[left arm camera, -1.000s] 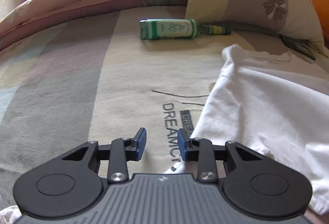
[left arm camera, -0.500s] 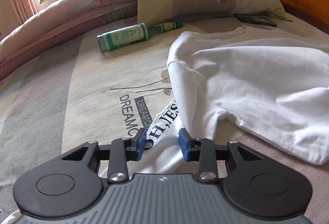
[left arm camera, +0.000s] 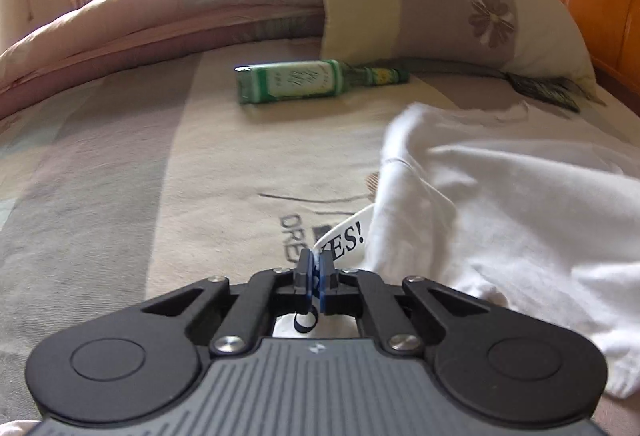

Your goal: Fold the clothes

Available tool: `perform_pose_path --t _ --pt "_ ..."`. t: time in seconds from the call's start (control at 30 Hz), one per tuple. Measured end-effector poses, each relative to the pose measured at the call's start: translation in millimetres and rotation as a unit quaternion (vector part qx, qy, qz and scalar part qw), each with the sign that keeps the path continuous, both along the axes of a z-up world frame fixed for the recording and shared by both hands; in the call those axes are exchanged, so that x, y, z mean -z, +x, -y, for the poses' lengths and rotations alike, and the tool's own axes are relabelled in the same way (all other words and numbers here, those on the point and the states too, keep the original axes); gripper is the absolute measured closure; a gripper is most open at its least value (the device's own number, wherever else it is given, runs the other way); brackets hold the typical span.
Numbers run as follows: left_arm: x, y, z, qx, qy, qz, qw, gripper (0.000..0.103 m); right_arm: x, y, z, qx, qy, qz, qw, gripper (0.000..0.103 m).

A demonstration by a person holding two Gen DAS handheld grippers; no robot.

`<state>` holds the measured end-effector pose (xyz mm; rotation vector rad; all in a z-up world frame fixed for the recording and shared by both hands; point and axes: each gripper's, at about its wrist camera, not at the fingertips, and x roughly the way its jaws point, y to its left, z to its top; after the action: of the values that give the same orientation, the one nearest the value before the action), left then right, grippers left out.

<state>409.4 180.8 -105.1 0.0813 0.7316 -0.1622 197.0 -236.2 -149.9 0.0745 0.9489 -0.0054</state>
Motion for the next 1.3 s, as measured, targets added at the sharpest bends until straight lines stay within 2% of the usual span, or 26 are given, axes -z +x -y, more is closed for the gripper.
perform_pose_path --t 0.1,0.17,0.27,0.3,0.33,0.4,0.53,0.63,0.73,0.83,0.93,0.97,1.03,1.17,1.3 --pt "-6.9 15.7 -22.0 -0.045 -0.019 0.001 0.9988 0.102 0.2 0.2 0.6 0.000 0.001 0.000 1.000 0.000" --pt "-6.1 24.6 -29.2 -0.065 -0.018 -0.001 0.9977 0.102 0.5 0.2 0.2 0.001 0.000 0.001 1.000 0.000" --pt "2.4 36.4 -35.8 -0.078 -0.037 -0.041 0.9954 0.099 0.7 0.1 0.1 0.002 0.000 0.001 1.000 0.000" --pt "3.2 36.8 -37.9 -0.084 -0.041 -0.043 0.9947 0.094 0.7 0.0 0.4 0.001 0.001 0.000 1.000 0.000" --pt "2.0 35.2 -40.3 -0.092 -0.042 -0.034 0.9943 0.090 0.6 -0.1 0.7 0.001 0.002 0.000 1.000 0.000" --pt "-0.6 32.0 -45.1 -0.108 -0.044 -0.018 0.9931 0.093 0.5 -0.2 1.1 0.000 0.003 0.000 1.000 0.000" --pt "-19.1 21.1 -63.1 -0.119 -0.076 0.007 0.9900 0.090 0.7 0.6 2.0 -0.004 0.002 -0.001 1.000 0.000" --pt "-27.2 9.1 -77.0 -0.120 -0.064 0.008 0.9907 0.089 1.0 1.0 2.5 -0.004 0.004 0.000 1.000 0.000" --pt "-28.7 -9.7 -95.5 -0.124 -0.046 -0.007 0.9912 0.088 -0.4 1.3 1.7 -0.004 0.003 -0.001 1.000 0.000" --pt "-27.1 -38.4 -116.9 -0.136 -0.019 -0.020 0.9903 0.086 -7.2 0.0 3.2 -0.011 0.026 0.001 1.000 0.000" --pt "-25.7 -69.8 -139.0 -0.154 0.015 -0.024 0.9877 0.080 -18.0 -2.5 0.8 -0.020 0.043 0.014 0.999 0.000" --pt "-24.9 -79.5 -147.8 -0.159 0.020 -0.025 0.9867 0.075 -21.2 -3.2 -1.0 -0.024 0.046 0.019 0.999 0.000" --pt "-24.1 -90.4 -155.1 -0.153 0.020 -0.025 0.9878 0.070 -26.6 -4.3 -5.7 -0.032 0.049 0.026 0.998 0.000" --pt "-22.8 -107.5 -163.2 -0.128 0.017 -0.022 0.9913 0.070 -31.2 -6.6 -15.2 -0.043 0.054 0.031 0.997 0.000" --pt "-13.2 -93.2 -139.1 -0.043 0.038 -0.029 0.9980 0.069 -33.8 -8.8 -24.4 -0.051 0.057 0.032 0.997 0.000"
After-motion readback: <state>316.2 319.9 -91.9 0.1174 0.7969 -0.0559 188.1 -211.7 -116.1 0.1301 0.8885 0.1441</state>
